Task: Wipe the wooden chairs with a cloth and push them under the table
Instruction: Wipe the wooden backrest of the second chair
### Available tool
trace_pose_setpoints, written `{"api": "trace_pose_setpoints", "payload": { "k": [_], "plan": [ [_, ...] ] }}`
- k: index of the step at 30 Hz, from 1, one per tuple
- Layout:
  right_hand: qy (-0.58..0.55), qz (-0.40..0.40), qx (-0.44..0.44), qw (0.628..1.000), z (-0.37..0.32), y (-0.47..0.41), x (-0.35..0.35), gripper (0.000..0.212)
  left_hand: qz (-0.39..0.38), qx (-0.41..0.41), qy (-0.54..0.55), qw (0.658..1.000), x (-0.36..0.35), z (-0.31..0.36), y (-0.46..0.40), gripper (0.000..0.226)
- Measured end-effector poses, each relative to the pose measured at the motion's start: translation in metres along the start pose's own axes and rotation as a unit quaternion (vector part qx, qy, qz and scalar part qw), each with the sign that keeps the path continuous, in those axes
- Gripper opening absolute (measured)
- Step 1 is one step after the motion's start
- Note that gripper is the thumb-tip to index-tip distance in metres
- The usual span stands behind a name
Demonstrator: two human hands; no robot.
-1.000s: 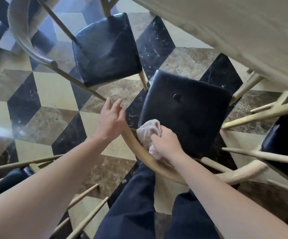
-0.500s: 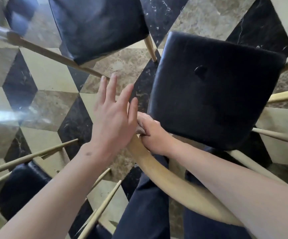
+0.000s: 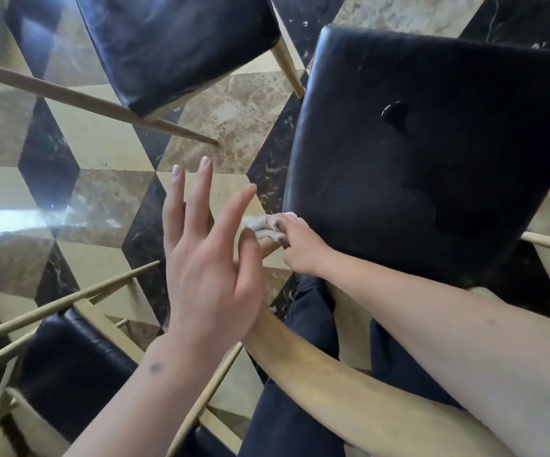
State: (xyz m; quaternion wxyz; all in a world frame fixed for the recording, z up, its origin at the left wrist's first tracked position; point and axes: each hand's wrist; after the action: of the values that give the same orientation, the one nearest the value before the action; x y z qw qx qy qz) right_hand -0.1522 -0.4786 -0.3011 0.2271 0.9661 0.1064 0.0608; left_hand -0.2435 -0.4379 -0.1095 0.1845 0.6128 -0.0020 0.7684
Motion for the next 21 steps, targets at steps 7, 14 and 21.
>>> {"api": "trace_pose_setpoints", "payload": {
  "k": [7, 14, 21],
  "plan": [
    [-0.057, -0.042, 0.186, 0.980, -0.077, 0.044, 0.007, 0.041, 0.012, 0.000, 0.014, 1.000, 0.002, 0.007, 0.000, 0.045],
    [-0.029, -0.016, 0.215, 0.976, -0.044, 0.022, 0.002, 0.033, 0.009, -0.011, -0.028, 0.999, 0.000, 0.007, -0.004, 0.044],
    [-0.015, 0.012, 0.044, 0.999, 0.031, 0.004, -0.005, 0.086, 0.002, -0.008, -0.060, 0.998, -0.003, 0.005, -0.002, 0.041]
  ]
}}
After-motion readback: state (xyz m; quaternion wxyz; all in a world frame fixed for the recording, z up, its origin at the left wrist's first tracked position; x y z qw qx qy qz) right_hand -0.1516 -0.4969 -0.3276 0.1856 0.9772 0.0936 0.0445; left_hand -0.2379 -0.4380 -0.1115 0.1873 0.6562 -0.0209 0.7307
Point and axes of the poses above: each hand's wrist, its own y-axis away from the middle knuckle, its own x-axis out of the back of the hand, z = x × y, and after that the axes turned 10 degrees about x, right-handed
